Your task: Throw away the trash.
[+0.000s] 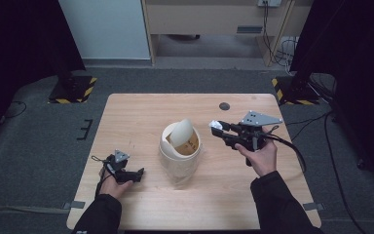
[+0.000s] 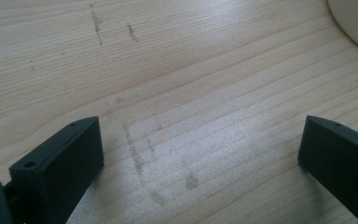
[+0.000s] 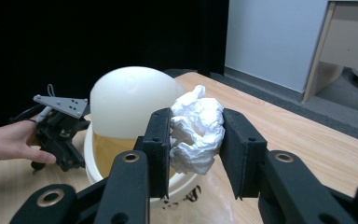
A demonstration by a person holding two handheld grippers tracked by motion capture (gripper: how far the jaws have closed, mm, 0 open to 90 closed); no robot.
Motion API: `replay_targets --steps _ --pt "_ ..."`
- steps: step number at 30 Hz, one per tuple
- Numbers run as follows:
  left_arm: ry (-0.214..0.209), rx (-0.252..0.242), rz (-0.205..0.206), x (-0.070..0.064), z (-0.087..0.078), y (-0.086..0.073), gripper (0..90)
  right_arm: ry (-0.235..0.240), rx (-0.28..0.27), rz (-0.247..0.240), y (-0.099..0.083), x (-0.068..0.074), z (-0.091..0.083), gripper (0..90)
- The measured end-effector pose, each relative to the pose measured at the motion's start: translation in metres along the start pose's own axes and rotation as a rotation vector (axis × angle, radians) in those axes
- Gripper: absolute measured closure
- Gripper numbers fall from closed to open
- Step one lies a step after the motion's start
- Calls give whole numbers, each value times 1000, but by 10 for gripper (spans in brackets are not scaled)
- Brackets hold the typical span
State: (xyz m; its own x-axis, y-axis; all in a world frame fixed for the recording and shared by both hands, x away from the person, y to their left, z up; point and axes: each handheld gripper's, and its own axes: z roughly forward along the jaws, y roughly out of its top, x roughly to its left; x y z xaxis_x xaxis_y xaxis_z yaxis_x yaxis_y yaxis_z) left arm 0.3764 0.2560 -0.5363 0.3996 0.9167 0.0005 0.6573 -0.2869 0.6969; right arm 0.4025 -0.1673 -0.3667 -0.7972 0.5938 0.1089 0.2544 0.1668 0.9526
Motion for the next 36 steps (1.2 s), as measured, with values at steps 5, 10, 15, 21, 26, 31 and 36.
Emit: replay_targets --steps 5,10,15,21,26,31,36 --pt "0 0 0 0 0 0 0 26 -4 10 2 1 8 647" --pt "0 0 0 0 0 0 0 35 3 13 0 3 14 648" --pt "0 0 0 0 0 0 0 46 13 11 -3 4 19 648" --pt "0 0 0 0 0 0 0 66 37 9 -11 10 29 647" --pt "0 0 0 0 0 0 0 78 60 8 -16 14 34 647" --pt "0 0 0 0 0 0 0 87 86 6 -21 17 39 647" --pt "0 0 0 0 0 0 0 92 112 0 -26 19 44 647"
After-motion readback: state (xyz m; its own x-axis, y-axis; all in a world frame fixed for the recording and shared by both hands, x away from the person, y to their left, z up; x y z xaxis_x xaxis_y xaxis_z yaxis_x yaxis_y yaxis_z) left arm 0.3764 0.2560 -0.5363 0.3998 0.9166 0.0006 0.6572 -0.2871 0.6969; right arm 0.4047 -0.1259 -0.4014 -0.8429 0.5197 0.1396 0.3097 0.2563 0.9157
